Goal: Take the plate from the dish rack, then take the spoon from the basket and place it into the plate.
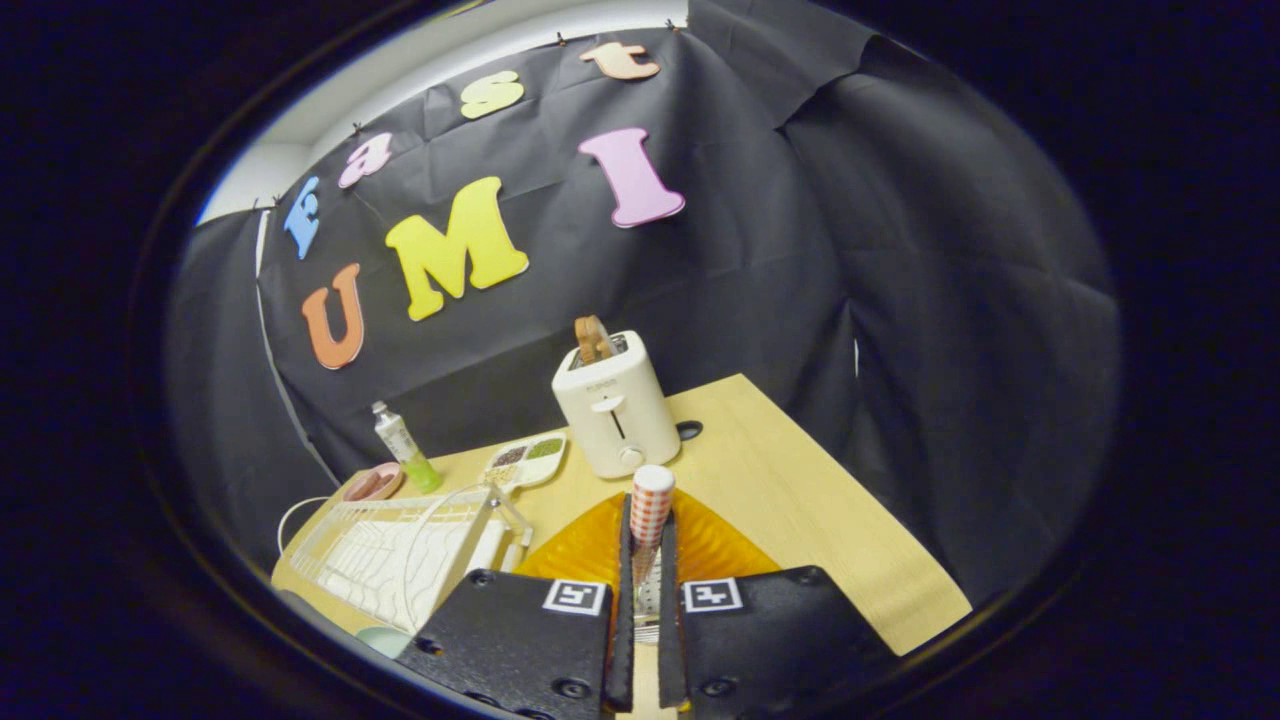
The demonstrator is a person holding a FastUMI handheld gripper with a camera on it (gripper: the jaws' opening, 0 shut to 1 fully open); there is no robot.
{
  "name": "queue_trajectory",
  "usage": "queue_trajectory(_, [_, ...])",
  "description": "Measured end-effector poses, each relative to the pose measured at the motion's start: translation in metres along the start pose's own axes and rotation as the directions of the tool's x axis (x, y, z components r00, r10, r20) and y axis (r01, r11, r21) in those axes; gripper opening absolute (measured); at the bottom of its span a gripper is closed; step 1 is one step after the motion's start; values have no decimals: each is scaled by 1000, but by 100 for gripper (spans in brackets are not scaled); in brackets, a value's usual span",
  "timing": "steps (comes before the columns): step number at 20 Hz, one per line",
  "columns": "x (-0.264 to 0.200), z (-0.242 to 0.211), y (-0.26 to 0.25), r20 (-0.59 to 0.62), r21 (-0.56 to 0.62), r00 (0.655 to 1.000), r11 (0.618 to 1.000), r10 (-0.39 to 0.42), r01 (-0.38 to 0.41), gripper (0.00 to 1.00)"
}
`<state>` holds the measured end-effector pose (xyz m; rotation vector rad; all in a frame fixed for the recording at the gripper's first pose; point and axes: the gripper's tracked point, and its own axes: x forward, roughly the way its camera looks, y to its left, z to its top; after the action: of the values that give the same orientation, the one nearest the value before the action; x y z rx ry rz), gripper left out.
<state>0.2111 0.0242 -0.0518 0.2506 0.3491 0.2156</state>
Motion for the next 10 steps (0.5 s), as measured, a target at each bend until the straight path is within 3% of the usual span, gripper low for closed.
queue_trajectory(4, [-4,10,7,24,-25,999,999,-30,31,9])
queue_trajectory(10, [-55,66,20,207,-28,975,995,-84,92,9])
